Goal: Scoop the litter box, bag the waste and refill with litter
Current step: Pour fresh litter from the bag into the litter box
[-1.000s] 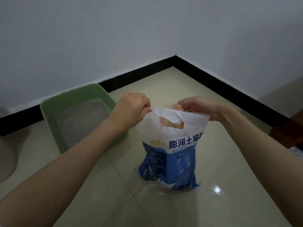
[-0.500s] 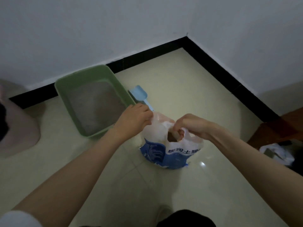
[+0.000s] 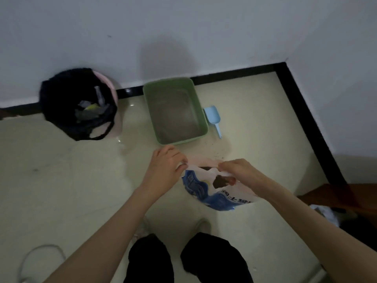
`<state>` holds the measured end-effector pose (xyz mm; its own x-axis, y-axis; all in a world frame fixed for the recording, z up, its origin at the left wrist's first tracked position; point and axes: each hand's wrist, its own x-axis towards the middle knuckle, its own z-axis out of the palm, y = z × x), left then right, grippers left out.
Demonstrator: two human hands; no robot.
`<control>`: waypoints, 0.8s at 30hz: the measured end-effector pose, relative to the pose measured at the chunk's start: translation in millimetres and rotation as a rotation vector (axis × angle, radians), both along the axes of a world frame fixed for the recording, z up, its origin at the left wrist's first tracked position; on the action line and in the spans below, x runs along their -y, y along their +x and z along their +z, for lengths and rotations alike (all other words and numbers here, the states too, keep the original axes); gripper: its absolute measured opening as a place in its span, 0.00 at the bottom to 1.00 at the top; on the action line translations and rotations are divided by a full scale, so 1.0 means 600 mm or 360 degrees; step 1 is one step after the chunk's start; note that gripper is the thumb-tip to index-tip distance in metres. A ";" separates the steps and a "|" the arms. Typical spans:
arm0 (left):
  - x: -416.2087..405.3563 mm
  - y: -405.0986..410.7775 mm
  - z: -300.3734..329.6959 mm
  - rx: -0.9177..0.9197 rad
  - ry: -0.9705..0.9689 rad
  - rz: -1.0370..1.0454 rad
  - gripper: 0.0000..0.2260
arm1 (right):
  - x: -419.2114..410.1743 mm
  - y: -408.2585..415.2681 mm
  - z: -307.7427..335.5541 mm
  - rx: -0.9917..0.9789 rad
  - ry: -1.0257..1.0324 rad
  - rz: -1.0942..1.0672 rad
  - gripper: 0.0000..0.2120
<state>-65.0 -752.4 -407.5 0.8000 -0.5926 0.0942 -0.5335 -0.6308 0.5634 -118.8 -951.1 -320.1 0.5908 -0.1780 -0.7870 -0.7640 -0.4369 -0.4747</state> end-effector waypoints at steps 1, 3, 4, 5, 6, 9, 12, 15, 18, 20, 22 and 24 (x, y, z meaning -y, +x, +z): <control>-0.027 -0.003 0.035 -0.0028 -0.0037 0.0051 0.09 | -0.024 0.007 0.034 0.0015 0.0038 -0.0019 0.18; -0.082 -0.008 0.103 -0.0049 -0.0102 0.0167 0.08 | -0.078 0.024 0.097 0.0055 0.0088 0.0032 0.21; -0.112 -0.009 0.136 -0.0054 -0.0129 0.0226 0.07 | -0.107 0.034 0.126 0.0071 0.0112 0.0077 0.21; -0.144 -0.010 0.169 -0.0062 -0.0149 0.0292 0.05 | -0.138 0.043 0.154 0.0089 0.0144 0.0116 0.21; -0.177 -0.011 0.198 -0.0059 -0.0168 0.0361 0.04 | -0.169 0.053 0.181 0.0102 0.0188 0.0145 0.21; -0.274 -0.012 0.277 -0.0085 -0.0201 0.0534 0.05 | -0.263 0.085 0.253 0.0148 0.0245 0.0351 0.20; -0.392 -0.027 0.341 -0.0114 -0.0297 0.0766 0.07 | -0.383 0.116 0.319 0.0205 0.0233 0.0535 0.20; -0.514 -0.058 0.390 -0.0147 -0.0371 0.0985 0.10 | -0.517 0.147 0.366 0.0301 0.0181 0.0721 0.19; -0.636 -0.093 0.430 -0.0148 -0.0390 0.1108 0.07 | -0.661 0.173 0.399 0.0347 0.0233 0.0827 0.20; -0.713 -0.112 0.455 -0.0112 -0.0385 0.1213 0.01 | -0.754 0.187 0.425 0.0387 0.0192 0.0960 0.19; -0.782 -0.127 0.479 -0.0055 -0.0389 0.1366 0.04 | -0.845 0.196 0.450 0.0459 0.0162 0.1172 0.20; -0.847 -0.140 0.507 -0.0018 -0.0405 0.1601 0.04 | -0.934 0.199 0.475 0.0527 0.0148 0.1358 0.20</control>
